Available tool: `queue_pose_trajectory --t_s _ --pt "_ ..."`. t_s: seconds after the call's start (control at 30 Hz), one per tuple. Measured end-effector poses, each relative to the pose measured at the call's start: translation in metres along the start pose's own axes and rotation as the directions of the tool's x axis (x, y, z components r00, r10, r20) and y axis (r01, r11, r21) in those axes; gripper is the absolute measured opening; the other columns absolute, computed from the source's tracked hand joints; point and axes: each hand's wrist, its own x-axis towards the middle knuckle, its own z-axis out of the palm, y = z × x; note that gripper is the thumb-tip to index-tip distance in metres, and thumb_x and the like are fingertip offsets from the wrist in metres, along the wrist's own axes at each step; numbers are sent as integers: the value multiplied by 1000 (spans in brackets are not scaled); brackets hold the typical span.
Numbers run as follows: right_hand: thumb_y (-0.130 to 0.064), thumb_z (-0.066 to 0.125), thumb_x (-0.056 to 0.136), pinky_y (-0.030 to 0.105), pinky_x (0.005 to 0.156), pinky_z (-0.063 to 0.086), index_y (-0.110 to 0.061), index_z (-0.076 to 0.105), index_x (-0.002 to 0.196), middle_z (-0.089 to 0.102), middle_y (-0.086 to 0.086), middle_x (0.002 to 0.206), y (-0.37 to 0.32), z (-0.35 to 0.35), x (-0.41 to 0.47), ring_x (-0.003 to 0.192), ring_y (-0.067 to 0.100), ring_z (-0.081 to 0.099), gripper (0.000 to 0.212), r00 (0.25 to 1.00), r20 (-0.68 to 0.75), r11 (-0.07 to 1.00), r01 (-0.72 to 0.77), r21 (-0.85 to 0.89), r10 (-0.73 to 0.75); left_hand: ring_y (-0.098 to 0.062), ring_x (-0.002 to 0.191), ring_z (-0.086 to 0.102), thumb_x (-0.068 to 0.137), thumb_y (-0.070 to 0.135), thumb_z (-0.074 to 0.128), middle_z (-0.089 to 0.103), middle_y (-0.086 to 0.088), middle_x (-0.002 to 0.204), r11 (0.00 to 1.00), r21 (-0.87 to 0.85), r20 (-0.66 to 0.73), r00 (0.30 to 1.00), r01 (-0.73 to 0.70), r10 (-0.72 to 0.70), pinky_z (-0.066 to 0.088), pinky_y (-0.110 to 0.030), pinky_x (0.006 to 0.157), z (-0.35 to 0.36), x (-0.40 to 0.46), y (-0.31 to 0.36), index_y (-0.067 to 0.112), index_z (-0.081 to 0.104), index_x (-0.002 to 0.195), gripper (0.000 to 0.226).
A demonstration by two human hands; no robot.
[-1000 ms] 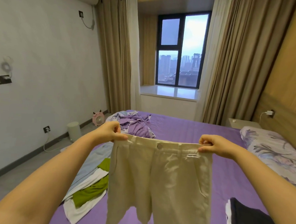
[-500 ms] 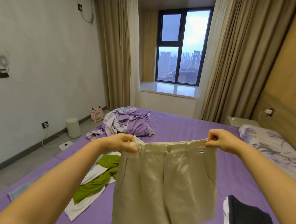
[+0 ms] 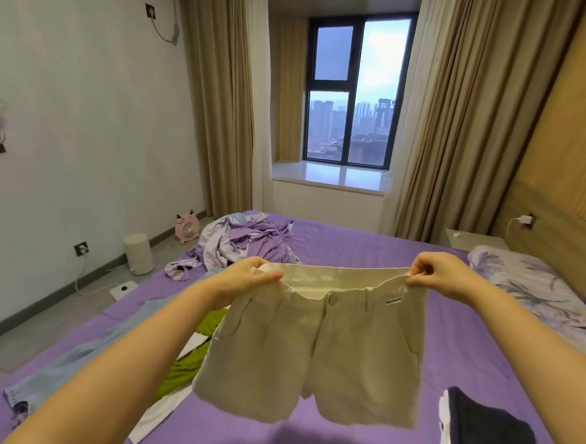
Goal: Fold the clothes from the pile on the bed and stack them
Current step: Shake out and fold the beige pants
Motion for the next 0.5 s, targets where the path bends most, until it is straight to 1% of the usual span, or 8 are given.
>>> queue_pose_trajectory --t_s 0.03,0.1,0.17,0.23,0.33,0.4,0.47,0.5 --pt "-18 74 82 27 65 49 -13 63 80 63 2 79 1 1 1 74 17 58 13 1000 -12 1000 -3 3 3 -19 87 68 81 36 72 68 -12 104 1000 -21 16 1000 10 -10 58 -35 80 -5 1 1 9 59 113 43" --pt "-15 70 85 31 66 53 -9 59 81 62 5 81 3 2 3 75 21 60 14 998 -44 998 -30 60 32 -18 83 71 80 29 74 70 -11 97 998 -55 31 999 24 -22 59 -32 77 -15 2 5 5 59 112 43" --pt "-12 65 89 34 66 58 -5 54 83 61 10 83 5 2 3 77 24 62 14 995 -67 987 -67 145 77 -15 79 72 74 31 76 73 -7 90 998 -56 21 1000 25 -24 59 -28 69 -24 1 10 6 62 107 44" --pt "-9 62 90 35 64 59 -4 51 82 58 11 81 4 1 3 76 24 61 14 992 -69 974 -91 209 108 -16 80 72 67 36 77 75 -4 90 998 -50 -9 999 34 -34 58 -26 66 -33 1 14 8 65 106 49" --pt "-8 62 88 30 58 57 -6 50 81 57 12 80 -4 0 5 73 22 61 14 992 -47 963 -104 250 120 -19 80 72 64 39 80 74 -10 94 999 -25 -123 991 41 -44 59 -33 73 -38 4 16 2 66 105 57" --pt "-6 63 86 28 56 56 -5 51 82 59 14 81 -12 1 7 72 23 61 13 991 -34 953 -113 282 128 -23 76 67 71 36 81 70 -16 90 999 34 -214 977 18 -10 56 -37 76 -37 6 17 0 66 98 48" --pt "-3 64 83 26 53 54 -5 52 83 60 14 82 -20 3 10 71 22 61 11 988 -26 925 -131 356 150 -24 74 59 77 34 78 62 -17 83 996 83 -308 950 -19 44 54 -43 76 -33 8 20 8 64 91 33" --pt "-1 63 82 26 51 53 -5 54 84 59 14 81 -24 4 11 70 22 60 10 986 -16 897 -147 418 169 -24 75 58 79 35 77 61 -16 83 996 78 -349 935 -31 56 54 -47 78 -31 9 22 11 63 90 30"
